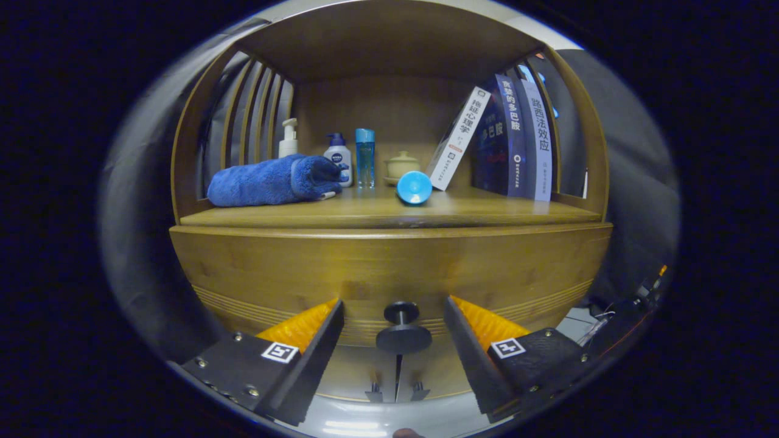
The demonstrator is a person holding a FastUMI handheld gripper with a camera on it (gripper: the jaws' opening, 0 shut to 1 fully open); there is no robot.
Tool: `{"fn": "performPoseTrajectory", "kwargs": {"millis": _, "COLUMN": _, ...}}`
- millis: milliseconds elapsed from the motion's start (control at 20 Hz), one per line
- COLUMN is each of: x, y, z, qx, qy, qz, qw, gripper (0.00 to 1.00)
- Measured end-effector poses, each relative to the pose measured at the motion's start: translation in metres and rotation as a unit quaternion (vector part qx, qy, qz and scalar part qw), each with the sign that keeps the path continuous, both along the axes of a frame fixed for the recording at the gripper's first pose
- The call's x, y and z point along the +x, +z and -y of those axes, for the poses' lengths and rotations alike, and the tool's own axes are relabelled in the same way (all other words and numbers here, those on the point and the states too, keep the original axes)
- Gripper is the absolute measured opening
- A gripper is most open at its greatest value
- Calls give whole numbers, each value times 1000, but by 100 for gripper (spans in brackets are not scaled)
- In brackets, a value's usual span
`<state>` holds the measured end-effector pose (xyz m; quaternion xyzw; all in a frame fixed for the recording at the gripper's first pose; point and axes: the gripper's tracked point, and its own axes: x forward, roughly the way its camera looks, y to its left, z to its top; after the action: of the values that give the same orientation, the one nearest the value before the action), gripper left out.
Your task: Pull open the drawer, take out the items inside it, and place them on the countertop above the cabinet.
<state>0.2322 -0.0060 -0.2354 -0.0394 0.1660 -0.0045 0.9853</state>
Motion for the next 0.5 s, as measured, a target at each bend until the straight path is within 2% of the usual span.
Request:
{"fn": "performPoseTrajectory", "kwargs": {"millis": 200, "x": -12, "y": -4, "z": 2, "qx": -23, "qy": -7, "qz": -29, "qw": 999, "gripper": 100}}
{"fn": "performPoseTrajectory", "kwargs": {"millis": 300, "x": -23, "y": 4, "z": -6, "qx": -34, "qy": 18, "qz": -26, "qw": 999, "gripper": 100}}
{"fn": "performPoseTrajectory", "kwargs": {"millis": 400, "x": -45, "y": 7, "z": -18, "qx": -14, "qy": 44, "qz": -54, "qw": 997, "gripper": 99}}
{"fn": "performPoseTrajectory", "kwargs": {"millis": 500, "x": -67, "y": 16, "z": -29, "qx": 37, "qy": 63, "qz": -73, "qw": 995, "gripper": 100}}
